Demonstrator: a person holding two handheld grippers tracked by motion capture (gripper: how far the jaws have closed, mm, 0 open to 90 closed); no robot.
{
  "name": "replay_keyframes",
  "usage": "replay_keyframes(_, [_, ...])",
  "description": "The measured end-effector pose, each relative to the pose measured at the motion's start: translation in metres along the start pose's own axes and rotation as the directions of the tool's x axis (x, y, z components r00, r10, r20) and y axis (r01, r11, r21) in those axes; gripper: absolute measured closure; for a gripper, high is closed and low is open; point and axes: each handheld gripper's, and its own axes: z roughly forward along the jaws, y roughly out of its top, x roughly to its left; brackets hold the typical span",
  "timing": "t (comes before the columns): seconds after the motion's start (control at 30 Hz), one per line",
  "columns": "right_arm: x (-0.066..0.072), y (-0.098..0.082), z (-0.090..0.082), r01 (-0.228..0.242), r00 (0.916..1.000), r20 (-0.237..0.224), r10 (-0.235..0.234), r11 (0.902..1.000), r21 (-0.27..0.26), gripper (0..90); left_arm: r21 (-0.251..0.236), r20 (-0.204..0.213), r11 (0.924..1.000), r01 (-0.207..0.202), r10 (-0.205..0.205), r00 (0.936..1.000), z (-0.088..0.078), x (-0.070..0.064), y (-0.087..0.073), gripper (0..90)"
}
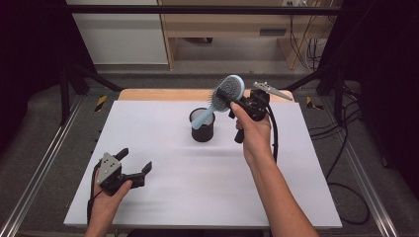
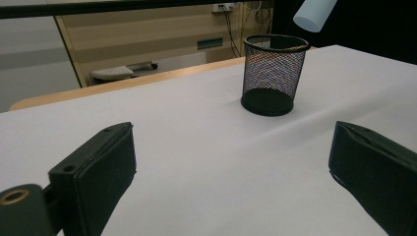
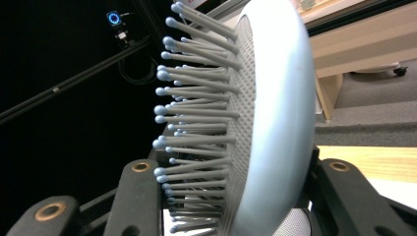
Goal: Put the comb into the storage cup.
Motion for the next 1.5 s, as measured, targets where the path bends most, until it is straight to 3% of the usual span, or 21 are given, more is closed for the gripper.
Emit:
replay_keyframes(0.4, [0.000, 0.016, 0.017, 0.013, 0.9997, 0.019, -0.013, 0.9999, 0.002, 54.4, -0.017, -0.027, 0.9999, -0.003, 0.002, 0.9996, -0.002, 0.005, -0.001, 4.2])
replay_keyframes(0.6, [-0.004, 0.019, 0.020, -0.014, 0.9997, 0.019, 0.015, 0.9995, -0.027, 54.3, -0.020, -0.049, 0.9998, -0.005, 0.004, 0.9988, -0.003, 0.008, -0.002, 4.5])
replay_keyframes(0.97, [-0.007, 0.023, 0.020, -0.003, 0.9990, 0.045, 0.005, 0.9994, -0.034, 54.1, -0.044, -0.061, 0.9990, -0.001, -0.001, 0.9982, -0.005, 0.015, -0.005, 5.7])
replay_keyframes(1.5, [-0.012, 0.027, 0.024, 0.008, 0.9979, 0.064, -0.006, 0.9992, -0.040, 54.0, -0.040, -0.047, 0.9992, 0.006, -0.008, 0.9989, -0.003, 0.014, -0.006, 5.7])
